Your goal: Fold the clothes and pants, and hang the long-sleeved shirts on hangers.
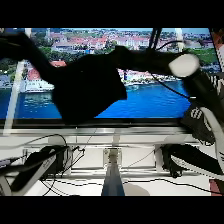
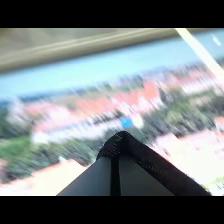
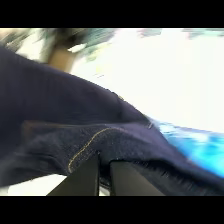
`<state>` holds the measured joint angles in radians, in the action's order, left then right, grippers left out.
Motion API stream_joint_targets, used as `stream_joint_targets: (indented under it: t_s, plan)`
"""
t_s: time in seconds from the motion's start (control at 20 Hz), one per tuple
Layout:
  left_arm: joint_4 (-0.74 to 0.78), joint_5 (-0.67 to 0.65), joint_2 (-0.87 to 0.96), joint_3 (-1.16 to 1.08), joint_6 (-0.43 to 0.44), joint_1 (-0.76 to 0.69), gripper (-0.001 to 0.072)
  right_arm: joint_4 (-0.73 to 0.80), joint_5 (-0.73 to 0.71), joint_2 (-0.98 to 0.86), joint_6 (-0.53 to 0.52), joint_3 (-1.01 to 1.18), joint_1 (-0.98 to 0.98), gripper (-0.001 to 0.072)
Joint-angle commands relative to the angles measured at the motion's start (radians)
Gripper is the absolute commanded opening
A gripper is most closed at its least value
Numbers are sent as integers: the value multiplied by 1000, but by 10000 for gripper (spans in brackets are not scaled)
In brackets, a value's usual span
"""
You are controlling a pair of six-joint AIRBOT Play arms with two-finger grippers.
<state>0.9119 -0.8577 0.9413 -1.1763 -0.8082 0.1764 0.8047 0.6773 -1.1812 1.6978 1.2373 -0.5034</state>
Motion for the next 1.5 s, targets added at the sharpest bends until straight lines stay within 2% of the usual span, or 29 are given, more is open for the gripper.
stream_joint_targets:
  t_s: [0.0, 0.1, 0.25, 0.4, 0.5, 0.6, 0.75, 0.8, 0.85, 0.9, 1.05, 1.25, 1.45]
  plan:
    - [16, 80, 285, 24, 1, -127, 12, 48, -199, -118, 96, -108, 56, 34]
    - [16, 103, 365, 24, -6, -153, 12, 43, -196, -172, 96, -108, 132, 34]
    - [15, 34, 386, 24, -143, -156, 12, 98, -110, -192, 71, -108, 249, 34]
    - [21, -190, 390, 57, -188, -169, 12, 214, 129, -219, 24, -108, 315, 34]
    - [57, -274, 399, 121, -206, -179, 12, 290, 338, -252, -40, -108, 317, 34]
    - [86, -285, 412, 203, -253, -180, 13, 307, 488, -290, -114, -116, 308, 34]
    - [83, -267, 461, 260, -251, -183, 13, 297, 555, -329, -232, -163, 281, 44]
    - [66, -267, 473, 260, -251, -183, 14, 296, 545, -334, -233, -171, 278, 225]
    - [41, -269, 475, 260, -251, -181, 14, 295, 525, -334, -226, -171, 278, 531]
    - [14, -269, 472, 260, -251, -180, 14, 296, 507, -332, -218, -167, 279, 627]
    - [0, -269, 470, 259, -251, -180, 14, 312, 461, -333, -201, -156, 285, 632]
    - [0, -273, 470, 259, -251, -180, 14, 269, 359, -336, -53, -156, 354, 631]
    - [-1, -273, 471, 259, -251, -181, 14, 186, 352, -367, -50, -159, 425, 631]
